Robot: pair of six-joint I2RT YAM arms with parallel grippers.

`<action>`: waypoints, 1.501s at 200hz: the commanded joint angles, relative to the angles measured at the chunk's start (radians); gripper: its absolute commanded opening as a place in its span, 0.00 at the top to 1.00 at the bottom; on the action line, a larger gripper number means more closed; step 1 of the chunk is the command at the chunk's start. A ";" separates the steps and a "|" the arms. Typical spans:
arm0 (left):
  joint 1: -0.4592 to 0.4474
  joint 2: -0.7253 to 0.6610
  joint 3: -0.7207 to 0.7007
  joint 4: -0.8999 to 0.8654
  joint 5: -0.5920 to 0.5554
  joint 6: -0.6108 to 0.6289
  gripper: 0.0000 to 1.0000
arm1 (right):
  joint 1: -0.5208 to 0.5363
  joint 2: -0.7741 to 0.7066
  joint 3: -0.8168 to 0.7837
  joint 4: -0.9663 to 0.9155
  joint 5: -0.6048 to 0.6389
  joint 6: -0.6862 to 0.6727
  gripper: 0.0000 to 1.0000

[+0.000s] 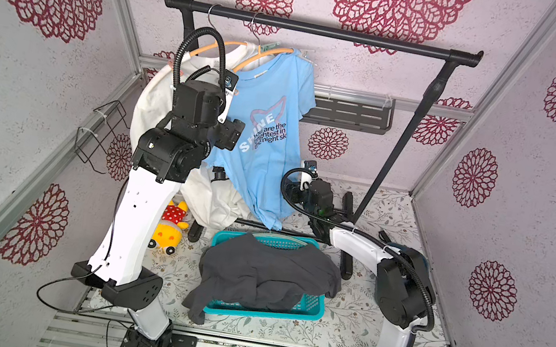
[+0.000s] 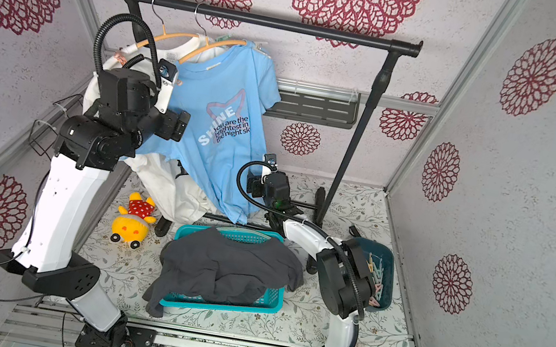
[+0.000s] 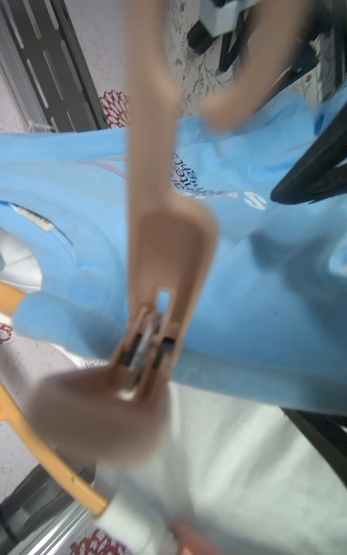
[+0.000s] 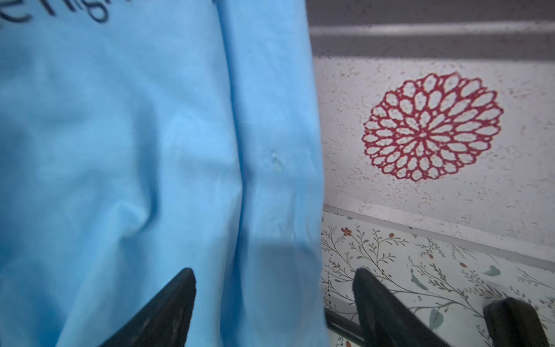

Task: Use clothespins to secure the t-shirt on both sides of the hanger
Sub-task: Hang the hanger on the clothesline.

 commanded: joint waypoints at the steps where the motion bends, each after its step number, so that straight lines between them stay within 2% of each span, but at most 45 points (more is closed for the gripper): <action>1: -0.045 -0.125 -0.095 0.032 0.009 -0.056 0.02 | -0.015 0.016 0.042 -0.006 0.046 0.025 0.18; 14: -0.067 -0.203 -0.195 0.052 0.013 -0.100 0.02 | -0.026 0.033 0.059 -0.021 0.045 0.034 0.21; 41: -0.070 -0.374 -0.455 0.149 0.101 -0.266 0.05 | -0.045 0.076 0.098 -0.036 0.024 0.066 0.27; 59: -0.073 -0.467 -0.620 0.184 0.140 -0.356 0.06 | -0.048 0.066 0.080 -0.032 0.002 0.082 0.36; 78: -0.076 -0.543 -0.766 0.204 0.158 -0.433 0.08 | -0.048 0.008 0.024 -0.022 -0.023 0.081 0.36; 95: -0.082 -0.597 -0.896 0.260 0.212 -0.500 0.10 | -0.048 -0.074 -0.042 -0.031 -0.059 0.075 0.31; 116: -0.105 -0.637 -1.087 0.435 0.255 -0.568 0.10 | -0.048 -0.188 -0.135 -0.073 -0.095 0.087 0.29; 134: -0.114 -0.601 -1.198 0.583 0.297 -0.586 0.09 | -0.048 -0.278 -0.196 -0.151 -0.153 0.091 0.28; 182: -0.113 -0.377 -1.258 0.805 0.232 -0.578 0.03 | -0.048 -0.534 -0.377 -0.320 -0.178 0.141 0.27; 212: -0.107 -0.233 -1.219 0.866 0.195 -0.568 0.04 | -0.046 -0.696 -0.502 -0.340 -0.160 0.153 0.27; 234: -0.088 -0.154 -1.217 0.945 0.179 -0.573 0.10 | -0.046 -0.788 -0.564 -0.360 -0.138 0.155 0.27; 249: -0.063 -0.100 -1.188 0.970 0.176 -0.574 0.22 | -0.046 -0.832 -0.586 -0.379 -0.128 0.152 0.27; 271: -0.040 -0.036 -1.142 0.972 0.128 -0.560 0.34 | -0.046 -0.879 -0.605 -0.400 -0.118 0.150 0.27; 284: -0.039 -0.016 -1.146 1.025 0.083 -0.518 0.35 | -0.046 -0.903 -0.618 -0.408 -0.103 0.144 0.27; 300: -0.037 -0.003 -1.155 1.102 0.039 -0.462 0.32 | -0.046 -0.929 -0.635 -0.412 -0.085 0.141 0.27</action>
